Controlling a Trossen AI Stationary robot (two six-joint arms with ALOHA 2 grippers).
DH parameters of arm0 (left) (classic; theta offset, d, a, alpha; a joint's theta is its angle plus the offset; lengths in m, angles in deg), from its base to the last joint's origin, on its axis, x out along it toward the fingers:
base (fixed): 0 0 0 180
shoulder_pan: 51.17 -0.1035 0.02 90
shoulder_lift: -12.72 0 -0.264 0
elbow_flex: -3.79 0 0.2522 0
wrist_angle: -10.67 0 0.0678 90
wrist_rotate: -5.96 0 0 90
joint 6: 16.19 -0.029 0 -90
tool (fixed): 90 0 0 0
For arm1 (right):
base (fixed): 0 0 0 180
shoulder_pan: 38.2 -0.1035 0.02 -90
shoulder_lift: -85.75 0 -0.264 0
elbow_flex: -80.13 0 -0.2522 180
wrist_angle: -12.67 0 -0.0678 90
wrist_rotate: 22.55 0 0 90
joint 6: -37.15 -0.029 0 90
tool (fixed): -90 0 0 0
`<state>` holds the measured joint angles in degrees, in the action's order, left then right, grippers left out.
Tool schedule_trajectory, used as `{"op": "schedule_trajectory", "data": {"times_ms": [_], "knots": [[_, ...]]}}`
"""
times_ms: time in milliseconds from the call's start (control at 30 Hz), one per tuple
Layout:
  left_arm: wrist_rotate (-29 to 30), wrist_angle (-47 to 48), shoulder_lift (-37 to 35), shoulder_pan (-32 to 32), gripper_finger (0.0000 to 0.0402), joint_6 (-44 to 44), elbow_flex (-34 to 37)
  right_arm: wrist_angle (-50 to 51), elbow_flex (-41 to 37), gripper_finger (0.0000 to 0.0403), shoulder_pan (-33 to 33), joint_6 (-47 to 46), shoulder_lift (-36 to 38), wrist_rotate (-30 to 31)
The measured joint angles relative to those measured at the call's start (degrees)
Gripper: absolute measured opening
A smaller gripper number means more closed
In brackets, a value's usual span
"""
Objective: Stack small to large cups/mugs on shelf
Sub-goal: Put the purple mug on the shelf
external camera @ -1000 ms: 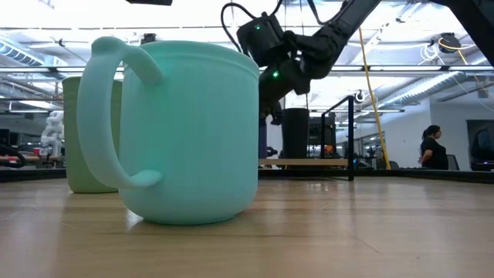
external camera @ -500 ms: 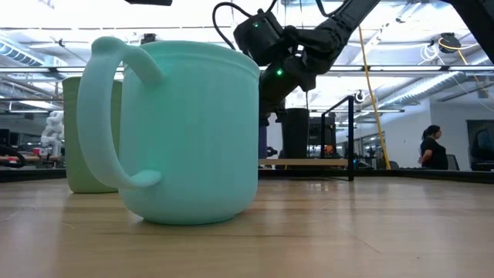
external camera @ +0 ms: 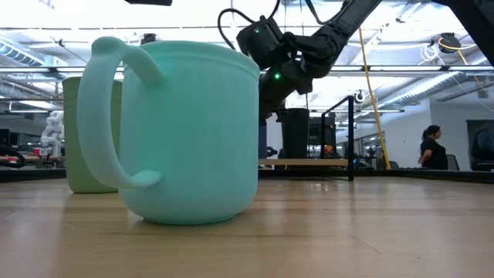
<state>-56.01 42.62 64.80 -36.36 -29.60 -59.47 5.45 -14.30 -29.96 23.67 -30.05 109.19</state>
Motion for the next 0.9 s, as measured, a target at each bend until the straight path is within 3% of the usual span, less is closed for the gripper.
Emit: {"op": "schedule_trajectory", "data": {"times_ms": [900], "knots": [[0.00,0.02,0.00,0.00,0.0273,-0.09,0.00,-1.52,0.00,0.0047,4.91,0.87,-0.03,-0.08]]}}
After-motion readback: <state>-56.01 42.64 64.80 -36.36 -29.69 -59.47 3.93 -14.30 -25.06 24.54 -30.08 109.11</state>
